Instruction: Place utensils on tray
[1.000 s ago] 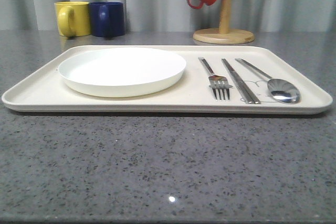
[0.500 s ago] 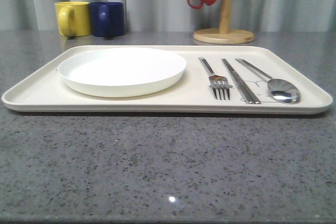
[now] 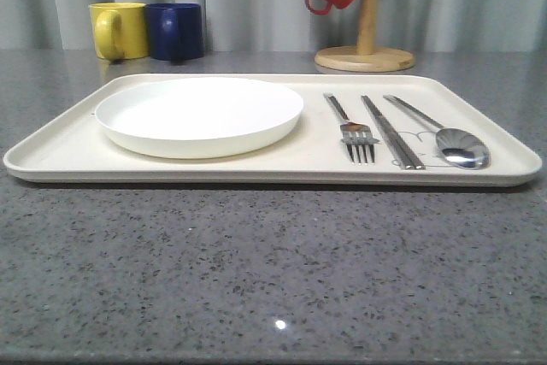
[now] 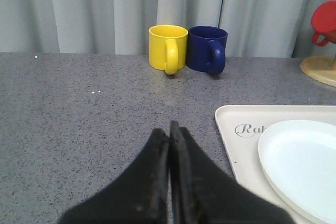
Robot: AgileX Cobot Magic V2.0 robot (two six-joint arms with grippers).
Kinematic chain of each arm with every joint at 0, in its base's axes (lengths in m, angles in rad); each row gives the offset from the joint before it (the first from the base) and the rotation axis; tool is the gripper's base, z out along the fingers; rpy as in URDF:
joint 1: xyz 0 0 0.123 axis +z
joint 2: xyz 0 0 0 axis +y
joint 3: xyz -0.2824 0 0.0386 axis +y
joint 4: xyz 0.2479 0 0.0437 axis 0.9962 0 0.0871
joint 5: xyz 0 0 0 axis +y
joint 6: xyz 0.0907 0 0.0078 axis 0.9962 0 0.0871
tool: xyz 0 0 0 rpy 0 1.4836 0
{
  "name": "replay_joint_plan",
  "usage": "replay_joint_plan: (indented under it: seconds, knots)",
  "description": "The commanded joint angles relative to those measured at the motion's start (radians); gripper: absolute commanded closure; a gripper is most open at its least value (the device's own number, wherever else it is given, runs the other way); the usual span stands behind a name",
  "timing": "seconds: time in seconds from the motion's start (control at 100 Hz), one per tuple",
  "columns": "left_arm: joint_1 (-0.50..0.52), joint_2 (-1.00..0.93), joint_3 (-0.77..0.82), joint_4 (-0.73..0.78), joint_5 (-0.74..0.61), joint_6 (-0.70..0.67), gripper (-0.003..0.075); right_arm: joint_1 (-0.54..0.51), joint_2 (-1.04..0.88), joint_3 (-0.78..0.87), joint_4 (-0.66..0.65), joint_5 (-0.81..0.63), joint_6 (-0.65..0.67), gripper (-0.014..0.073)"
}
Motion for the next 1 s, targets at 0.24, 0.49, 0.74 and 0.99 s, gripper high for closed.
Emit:
replay_joint_plan:
  seconds: [0.24,0.49,0.74,0.99]
  knots:
    - [0.002,0.001,-0.029,-0.011,-0.081,-0.01,0.0738,-0.005,-0.021,-0.017,0.0,-0.089,-0.011,0.0662]
    - [0.002,0.001,-0.029,-0.011,-0.081,-0.01,0.0738,-0.005,-0.021,-0.017,0.0,-0.089,-0.011,0.0662]
    - [0.002,0.001,-0.021,-0.011,-0.11,-0.01,0.0738,-0.005,-0.021,-0.017,0.0,-0.089,-0.011,0.0662]
    - [-0.031,-0.042,0.071,0.146,-0.218,-0.145,0.0738,-0.005,-0.021,-0.017,0.0,-0.089,-0.011,0.0662]
